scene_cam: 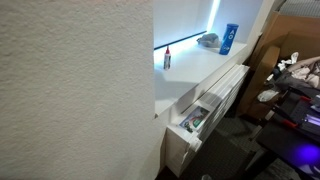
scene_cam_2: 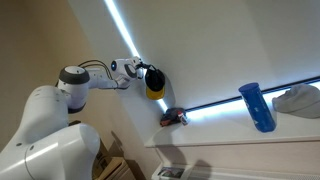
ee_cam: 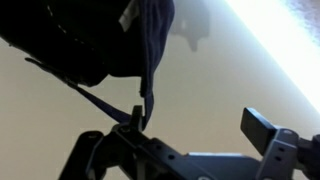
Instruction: Move the black cap to the left
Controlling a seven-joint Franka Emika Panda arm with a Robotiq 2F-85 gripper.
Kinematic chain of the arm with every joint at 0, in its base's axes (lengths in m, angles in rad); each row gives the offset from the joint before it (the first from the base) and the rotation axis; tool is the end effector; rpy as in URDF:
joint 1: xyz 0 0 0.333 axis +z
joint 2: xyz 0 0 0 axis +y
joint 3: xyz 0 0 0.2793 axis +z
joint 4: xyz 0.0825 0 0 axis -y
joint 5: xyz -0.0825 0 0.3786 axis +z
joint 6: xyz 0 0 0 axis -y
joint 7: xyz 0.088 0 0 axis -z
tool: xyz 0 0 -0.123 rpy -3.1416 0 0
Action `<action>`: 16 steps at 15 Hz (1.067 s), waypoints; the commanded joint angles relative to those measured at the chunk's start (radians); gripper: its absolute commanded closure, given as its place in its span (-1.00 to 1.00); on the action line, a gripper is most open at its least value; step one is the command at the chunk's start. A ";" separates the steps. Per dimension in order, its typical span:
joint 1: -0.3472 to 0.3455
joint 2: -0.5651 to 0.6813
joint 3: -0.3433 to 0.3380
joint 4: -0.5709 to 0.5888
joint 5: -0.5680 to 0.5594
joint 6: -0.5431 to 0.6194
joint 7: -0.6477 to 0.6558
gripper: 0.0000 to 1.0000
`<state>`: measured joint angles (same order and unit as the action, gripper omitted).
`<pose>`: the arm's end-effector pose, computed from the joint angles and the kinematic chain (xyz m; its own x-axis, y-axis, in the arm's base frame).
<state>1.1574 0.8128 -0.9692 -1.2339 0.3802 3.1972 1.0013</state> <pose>0.6374 0.3881 0.5661 0.2518 -0.6241 0.7397 0.1250 -0.7370 -0.6643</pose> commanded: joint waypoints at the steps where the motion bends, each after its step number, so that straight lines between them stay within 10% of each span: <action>1: -0.006 -0.012 -0.002 -0.008 0.000 -0.027 -0.006 -1.00; 3: -0.017 -0.033 -0.003 -0.020 -0.004 -0.058 -0.016 -0.77; 11: 0.248 0.263 -0.634 -0.170 0.337 0.045 0.375 0.55; 12: 0.215 0.123 -0.418 -0.118 0.297 0.169 0.286 0.67; 16: 0.162 0.064 -0.229 -0.109 0.002 0.349 0.155 1.00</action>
<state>1.3690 0.9511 -1.3550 -1.3466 0.5398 3.4287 1.2230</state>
